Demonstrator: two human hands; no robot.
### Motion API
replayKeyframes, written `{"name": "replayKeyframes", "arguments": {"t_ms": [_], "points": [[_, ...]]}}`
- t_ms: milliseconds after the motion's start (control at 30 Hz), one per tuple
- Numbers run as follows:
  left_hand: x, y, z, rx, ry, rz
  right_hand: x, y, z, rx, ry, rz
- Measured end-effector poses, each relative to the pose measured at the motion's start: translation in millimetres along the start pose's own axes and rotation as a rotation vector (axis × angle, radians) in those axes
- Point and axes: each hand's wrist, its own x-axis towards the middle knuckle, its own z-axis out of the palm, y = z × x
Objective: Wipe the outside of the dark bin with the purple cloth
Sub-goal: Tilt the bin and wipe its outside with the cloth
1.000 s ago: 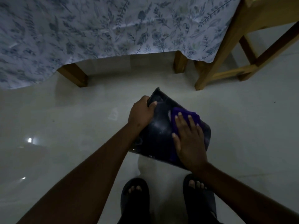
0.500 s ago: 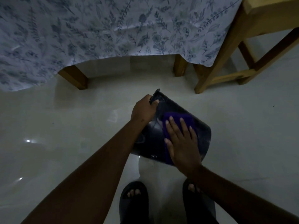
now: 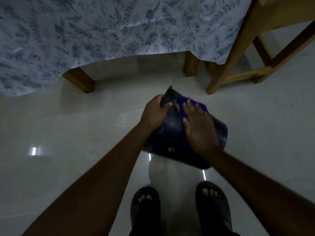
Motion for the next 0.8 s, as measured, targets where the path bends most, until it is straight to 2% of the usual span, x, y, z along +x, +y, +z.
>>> {"name": "replayKeyframes", "arguments": {"t_ms": [100, 133, 233, 333, 400, 467, 567, 700, 800], "points": [[-35, -19, -6, 0.007, -0.011, 0.050, 14, 19, -11, 0.152, -0.005, 0.156], [-40, -26, -6, 0.029, 0.004, 0.046, 3, 19, -8, 0.129, -0.007, 0.171], [-34, -34, -3, 0.044, 0.026, 0.020, -53, -2, 13, -0.099, -0.034, 0.017], [-26, -27, 0, 0.046, 0.046, 0.052, -43, -2, 17, -0.099, -0.058, -0.097], [-21, -23, 2, 0.041, 0.048, 0.075, -4, 2, 8, -0.056, -0.024, -0.040], [-19, -21, 2, 0.046, 0.064, 0.061, 17, 13, -1, 0.041, -0.002, 0.093], [-14, -16, 4, 0.050, 0.072, 0.060, -13, 20, 0, 0.049, -0.006, 0.184], [-10, -21, 4, 0.079, 0.069, 0.057, -62, 0, 21, -0.122, -0.054, -0.059], [-8, -15, 6, 0.076, 0.060, 0.050, -19, 5, 12, -0.096, -0.017, -0.037]]}}
